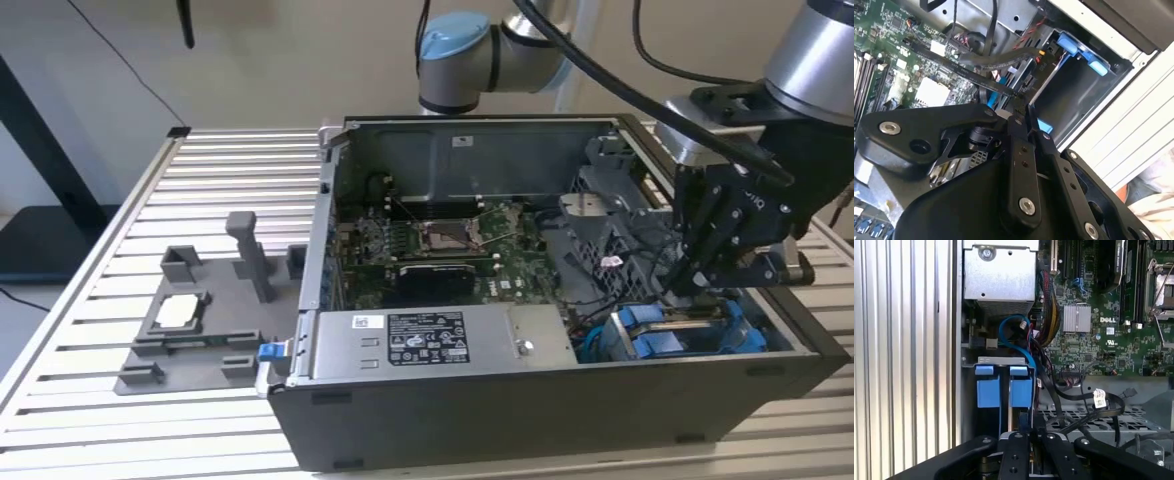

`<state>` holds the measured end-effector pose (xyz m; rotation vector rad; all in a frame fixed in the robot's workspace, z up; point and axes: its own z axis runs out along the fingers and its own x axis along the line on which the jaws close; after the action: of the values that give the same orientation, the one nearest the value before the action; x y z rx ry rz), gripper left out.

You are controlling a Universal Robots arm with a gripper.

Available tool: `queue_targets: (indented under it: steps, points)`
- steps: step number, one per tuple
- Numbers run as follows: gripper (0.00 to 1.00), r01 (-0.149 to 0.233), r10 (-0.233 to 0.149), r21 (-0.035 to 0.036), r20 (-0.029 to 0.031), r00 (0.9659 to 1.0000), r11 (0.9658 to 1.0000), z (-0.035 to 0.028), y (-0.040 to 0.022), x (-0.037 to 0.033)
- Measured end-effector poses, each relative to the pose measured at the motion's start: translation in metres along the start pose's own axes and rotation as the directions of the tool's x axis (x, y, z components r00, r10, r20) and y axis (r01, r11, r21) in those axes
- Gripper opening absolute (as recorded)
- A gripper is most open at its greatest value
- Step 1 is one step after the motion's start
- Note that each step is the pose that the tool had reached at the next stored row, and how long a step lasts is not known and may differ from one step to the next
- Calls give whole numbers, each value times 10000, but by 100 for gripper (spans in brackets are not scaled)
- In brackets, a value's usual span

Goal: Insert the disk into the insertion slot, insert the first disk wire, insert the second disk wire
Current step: 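Insert the second disk wire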

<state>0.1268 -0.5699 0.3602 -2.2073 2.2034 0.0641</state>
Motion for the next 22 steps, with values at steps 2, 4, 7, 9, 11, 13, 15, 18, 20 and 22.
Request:
queue_targets:
  steps: [2, 4, 7, 9, 11, 13, 15, 18, 20, 22]
  points:
    - [16, -31, 31, 2, 0, 10000, 10000, 14, -11, 13]
    - [16, -74, 74, 4, 1, 10000, 10000, 27, -19, 19]
    - [16, -134, 134, 6, 0, 9999, 9999, 42, -24, 22]
    - [16, -165, 165, 8, 0, 9999, 9999, 47, -26, 22]
    - [16, -250, 250, 11, 4, 9997, 9997, 56, -27, 23]
    - [16, -467, 467, 21, 7, 9989, 9989, 65, -28, 23]
    - [16, -658, 658, 29, 8, 9978, 9978, 70, -29, 23]
    - [16, -720, 720, 32, 9, 9974, 9974, 72, -28, 24]
    - [16, -726, 726, 32, 11, 9974, 9974, 74, -28, 24]
    - [16, -726, 726, 38, 13, 9974, 9974, 79, -29, 23]
